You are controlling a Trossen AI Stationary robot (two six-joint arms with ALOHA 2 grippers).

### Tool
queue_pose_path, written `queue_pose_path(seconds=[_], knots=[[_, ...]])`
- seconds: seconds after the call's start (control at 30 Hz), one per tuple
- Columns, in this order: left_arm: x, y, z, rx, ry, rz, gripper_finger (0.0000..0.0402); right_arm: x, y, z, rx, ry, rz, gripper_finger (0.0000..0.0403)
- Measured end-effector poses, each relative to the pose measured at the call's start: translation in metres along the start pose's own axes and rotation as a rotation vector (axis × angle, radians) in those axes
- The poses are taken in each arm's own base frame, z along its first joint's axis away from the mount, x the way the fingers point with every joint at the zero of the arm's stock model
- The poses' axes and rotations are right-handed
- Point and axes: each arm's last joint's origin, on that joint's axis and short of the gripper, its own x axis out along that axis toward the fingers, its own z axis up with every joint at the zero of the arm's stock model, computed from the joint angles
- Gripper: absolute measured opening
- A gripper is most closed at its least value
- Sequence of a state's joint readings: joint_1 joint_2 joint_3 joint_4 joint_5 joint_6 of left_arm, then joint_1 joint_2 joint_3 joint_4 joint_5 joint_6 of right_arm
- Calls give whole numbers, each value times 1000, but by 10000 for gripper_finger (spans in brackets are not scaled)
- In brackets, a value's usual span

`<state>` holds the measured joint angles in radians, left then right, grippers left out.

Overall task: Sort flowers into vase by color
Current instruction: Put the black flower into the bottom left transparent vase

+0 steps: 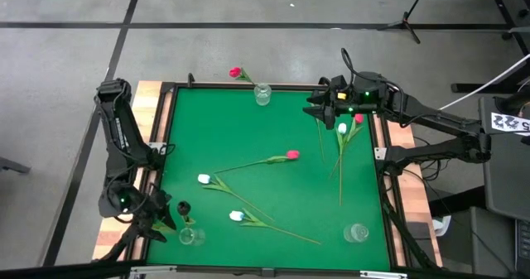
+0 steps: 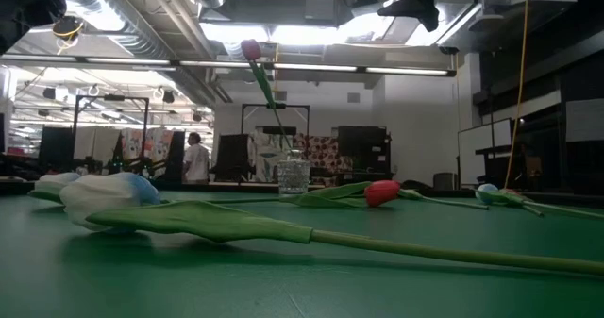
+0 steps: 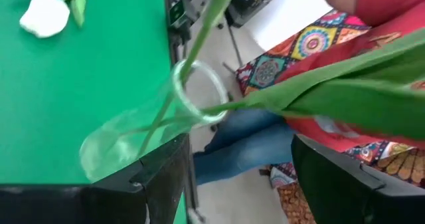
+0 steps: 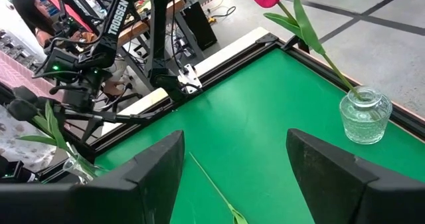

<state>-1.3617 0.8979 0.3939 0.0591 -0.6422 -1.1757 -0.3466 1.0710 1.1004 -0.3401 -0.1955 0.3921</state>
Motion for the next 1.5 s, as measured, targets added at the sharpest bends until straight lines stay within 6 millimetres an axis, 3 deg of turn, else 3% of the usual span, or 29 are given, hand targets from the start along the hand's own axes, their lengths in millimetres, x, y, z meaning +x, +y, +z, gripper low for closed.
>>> queue_pose_path(seconds=[0.33, 0.77, 1.1, 1.27, 1.5], knots=[[-15, 9, 7, -101, 55, 36, 258, 0, 0, 0, -13, 0, 0, 264], [-56, 22, 34, -293, 61, -45, 258, 0, 0, 0, -24, -1, -1, 264], [-68, 34, 50, -349, -190, -1, 258, 0, 0, 0, -24, -3, -2, 264], [-67, 39, 58, -374, -446, 92, 258, 0, -1, 0, -11, -11, -23, 264], [-72, 48, 72, -244, -835, 302, 258, -1, -6, 0, 15, -49, -182, 264]])
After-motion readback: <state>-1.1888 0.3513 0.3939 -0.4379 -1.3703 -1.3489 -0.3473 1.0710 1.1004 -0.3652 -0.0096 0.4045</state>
